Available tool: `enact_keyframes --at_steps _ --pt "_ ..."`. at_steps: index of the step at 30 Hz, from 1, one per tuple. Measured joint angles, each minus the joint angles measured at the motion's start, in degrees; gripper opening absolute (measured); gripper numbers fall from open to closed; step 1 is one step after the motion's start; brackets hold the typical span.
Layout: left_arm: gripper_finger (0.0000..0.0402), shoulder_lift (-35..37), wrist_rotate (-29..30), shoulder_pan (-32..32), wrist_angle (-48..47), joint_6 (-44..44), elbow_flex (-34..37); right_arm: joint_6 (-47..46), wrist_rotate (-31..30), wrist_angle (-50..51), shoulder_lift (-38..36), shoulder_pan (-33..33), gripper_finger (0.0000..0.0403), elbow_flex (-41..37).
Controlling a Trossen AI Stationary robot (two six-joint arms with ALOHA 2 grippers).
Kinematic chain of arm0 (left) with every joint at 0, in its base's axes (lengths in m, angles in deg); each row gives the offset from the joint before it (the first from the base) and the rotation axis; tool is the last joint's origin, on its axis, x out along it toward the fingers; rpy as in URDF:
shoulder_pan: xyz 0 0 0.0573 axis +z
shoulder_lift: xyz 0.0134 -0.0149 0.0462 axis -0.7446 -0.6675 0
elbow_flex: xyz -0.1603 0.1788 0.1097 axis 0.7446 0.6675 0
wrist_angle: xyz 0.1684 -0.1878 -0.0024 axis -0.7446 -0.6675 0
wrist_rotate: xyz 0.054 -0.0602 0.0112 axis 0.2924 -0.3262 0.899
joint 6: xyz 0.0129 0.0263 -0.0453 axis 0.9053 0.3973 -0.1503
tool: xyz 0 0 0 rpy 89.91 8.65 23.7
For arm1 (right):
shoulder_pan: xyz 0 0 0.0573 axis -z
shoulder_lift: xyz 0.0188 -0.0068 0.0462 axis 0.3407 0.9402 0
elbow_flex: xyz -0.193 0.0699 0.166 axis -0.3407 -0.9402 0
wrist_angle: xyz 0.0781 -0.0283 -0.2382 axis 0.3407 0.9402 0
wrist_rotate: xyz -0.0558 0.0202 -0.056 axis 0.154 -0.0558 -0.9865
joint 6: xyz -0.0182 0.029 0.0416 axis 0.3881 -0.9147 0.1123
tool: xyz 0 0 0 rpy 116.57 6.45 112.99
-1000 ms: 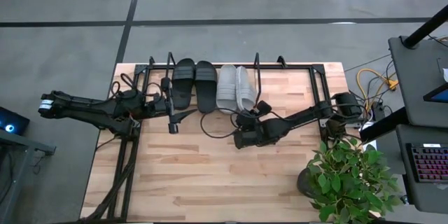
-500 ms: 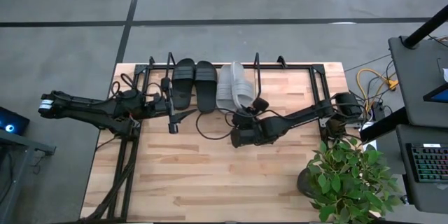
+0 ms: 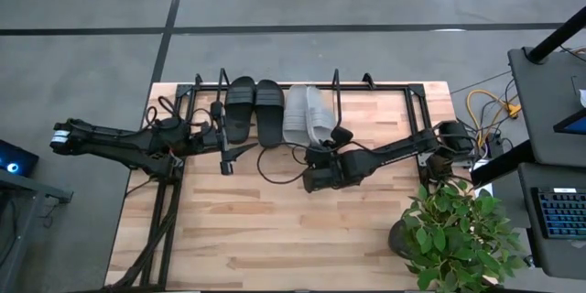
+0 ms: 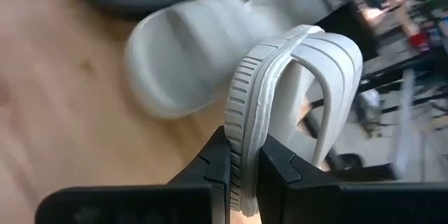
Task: Pick and place slides into the shelf
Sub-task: Adjust the right gray slide from the shelf
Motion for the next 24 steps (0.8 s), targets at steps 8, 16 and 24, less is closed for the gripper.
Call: enact_keyframes --at_steps 8,16,24 --pt "0.0217 0.08 0.00 -0.01 -0.08 -0.08 0.00 -5.88 0.11 8.40 1.01 -0.53 0.0026 0.76" --pt "0.0217 0.09 0.01 0.01 -0.15 -0.08 0.00 -6.19 -1.58 11.81 1.15 -0.93 0.0026 3.94" --pt "0.0217 0.09 0.01 -0.01 -0.23 -0.17 0.00 -6.50 -0.21 12.84 1.15 -1.01 0.0026 6.01"
